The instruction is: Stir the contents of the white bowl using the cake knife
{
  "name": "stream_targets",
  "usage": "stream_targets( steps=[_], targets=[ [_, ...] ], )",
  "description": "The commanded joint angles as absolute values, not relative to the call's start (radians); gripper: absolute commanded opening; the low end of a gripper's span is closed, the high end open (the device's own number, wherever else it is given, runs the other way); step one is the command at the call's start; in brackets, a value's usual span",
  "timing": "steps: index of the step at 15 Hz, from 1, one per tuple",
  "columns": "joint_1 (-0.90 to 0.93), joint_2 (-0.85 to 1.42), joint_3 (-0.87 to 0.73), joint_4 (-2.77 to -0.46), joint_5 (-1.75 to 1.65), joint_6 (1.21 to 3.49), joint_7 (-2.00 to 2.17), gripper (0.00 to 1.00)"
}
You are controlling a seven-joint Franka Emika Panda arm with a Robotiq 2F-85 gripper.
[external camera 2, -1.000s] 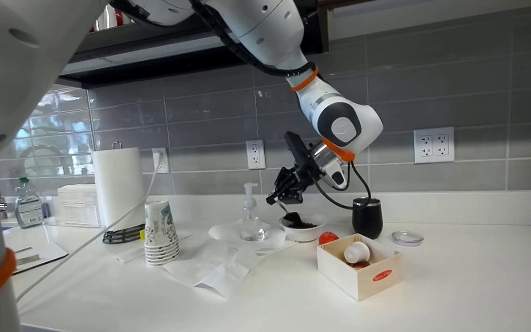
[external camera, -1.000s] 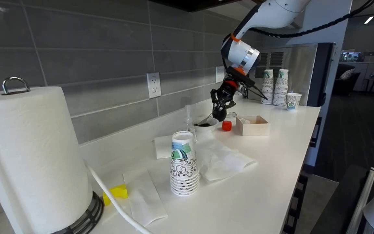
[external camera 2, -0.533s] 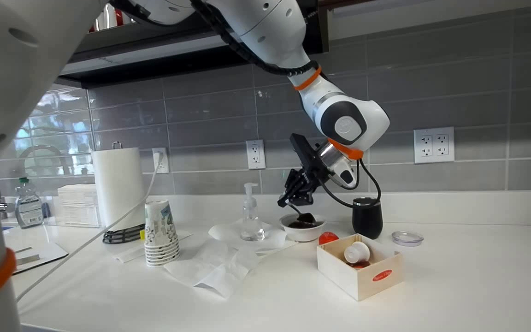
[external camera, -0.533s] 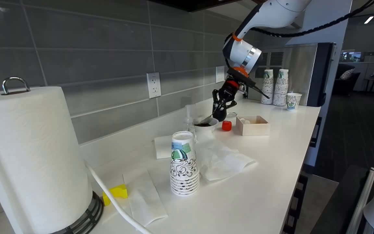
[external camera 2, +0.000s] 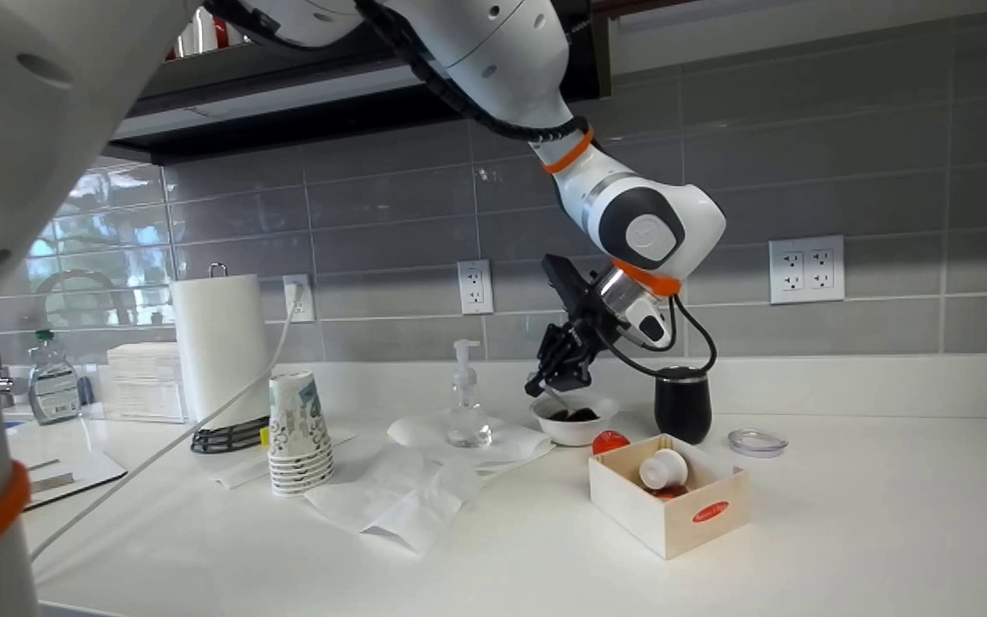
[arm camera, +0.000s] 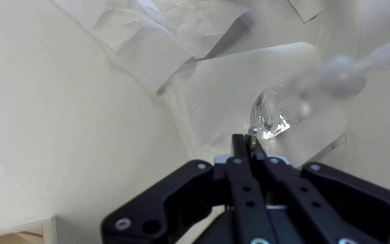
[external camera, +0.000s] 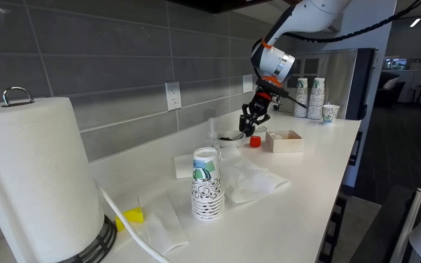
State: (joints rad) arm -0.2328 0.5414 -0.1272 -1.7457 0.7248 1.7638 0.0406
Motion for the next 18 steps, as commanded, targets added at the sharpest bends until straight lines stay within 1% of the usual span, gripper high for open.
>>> stream_targets(
  steps=[1,11,18],
  targets=[
    [-0.226,0.520,-0.125,-1.751,0.664,1.699,0.056,0.01],
    [-0.256,0.505,-0.085,-1.759,0.691,1.656,-0.198,0.01],
    [-0.241,0.515,-0.099,-1.761,0.697,1.773,-0.158,0.01]
  ],
)
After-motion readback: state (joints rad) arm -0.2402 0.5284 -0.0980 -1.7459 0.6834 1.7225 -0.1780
